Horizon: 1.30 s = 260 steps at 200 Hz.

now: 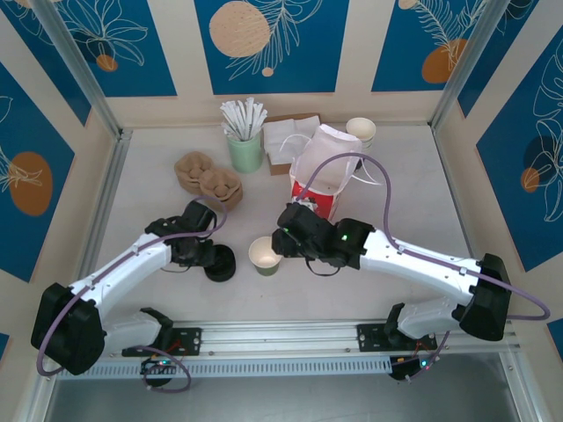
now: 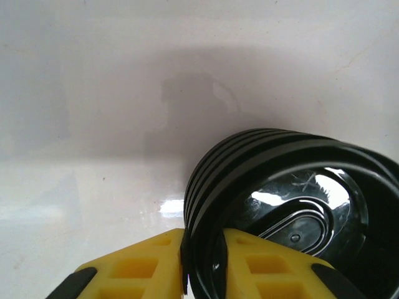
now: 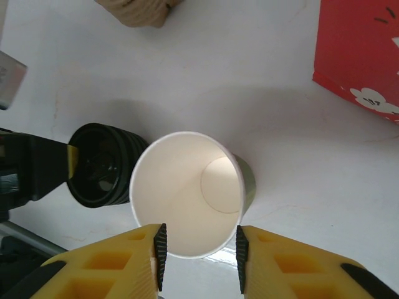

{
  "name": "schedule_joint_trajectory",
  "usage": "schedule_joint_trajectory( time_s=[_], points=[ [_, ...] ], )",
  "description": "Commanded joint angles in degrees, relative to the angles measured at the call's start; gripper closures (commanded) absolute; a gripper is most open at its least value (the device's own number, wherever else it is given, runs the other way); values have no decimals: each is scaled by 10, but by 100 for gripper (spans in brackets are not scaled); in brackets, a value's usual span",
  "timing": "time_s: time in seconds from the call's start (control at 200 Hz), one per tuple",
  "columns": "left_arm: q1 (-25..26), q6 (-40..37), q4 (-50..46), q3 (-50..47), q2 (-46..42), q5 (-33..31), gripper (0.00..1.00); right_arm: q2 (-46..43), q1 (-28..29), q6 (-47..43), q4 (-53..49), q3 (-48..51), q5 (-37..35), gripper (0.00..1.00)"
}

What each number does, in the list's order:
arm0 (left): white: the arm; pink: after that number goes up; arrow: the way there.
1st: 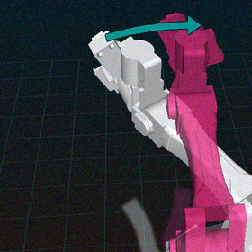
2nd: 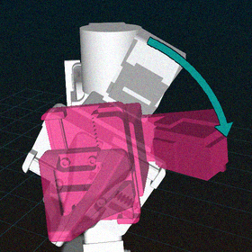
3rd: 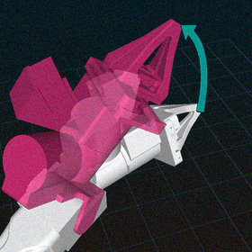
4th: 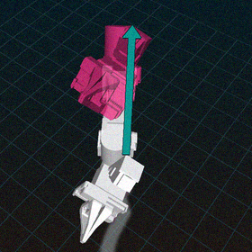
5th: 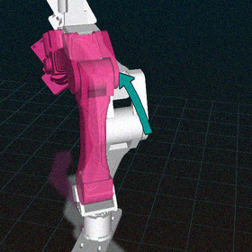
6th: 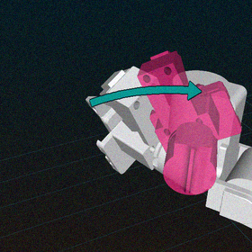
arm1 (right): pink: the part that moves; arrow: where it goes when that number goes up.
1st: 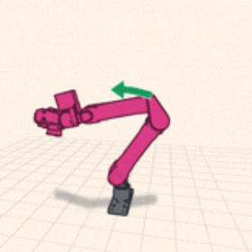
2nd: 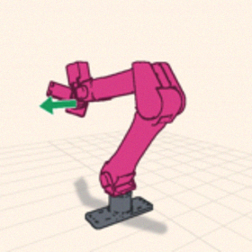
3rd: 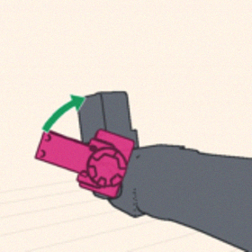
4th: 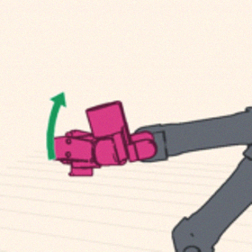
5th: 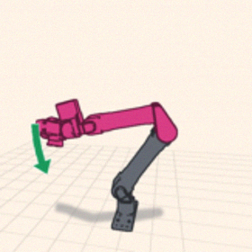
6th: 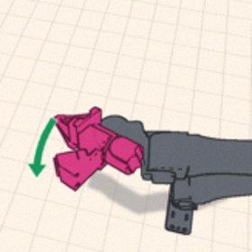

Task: Pack the takeout coffee

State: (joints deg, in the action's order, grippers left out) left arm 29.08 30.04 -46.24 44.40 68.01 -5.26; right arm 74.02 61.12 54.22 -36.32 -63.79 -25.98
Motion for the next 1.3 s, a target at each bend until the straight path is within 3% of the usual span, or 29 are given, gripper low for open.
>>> schedule_joint_trajectory(
  time_s=[0.0,0.475,0.825,1.295],
  points=[
    [8,4,-22,18,-7,-12,80,-17,5,7,-15,-25,-11,62],
    [9,12,-66,52,-37,-15,85,-25,6,8,-14,-57,16,62],
    [30,24,-155,155,-73,-7,85,7,9,1,-19,-118,69,61],
    [90,77,-185,250,-71,23,86,85,18,-25,-33,-202,99,48]
  ],
)
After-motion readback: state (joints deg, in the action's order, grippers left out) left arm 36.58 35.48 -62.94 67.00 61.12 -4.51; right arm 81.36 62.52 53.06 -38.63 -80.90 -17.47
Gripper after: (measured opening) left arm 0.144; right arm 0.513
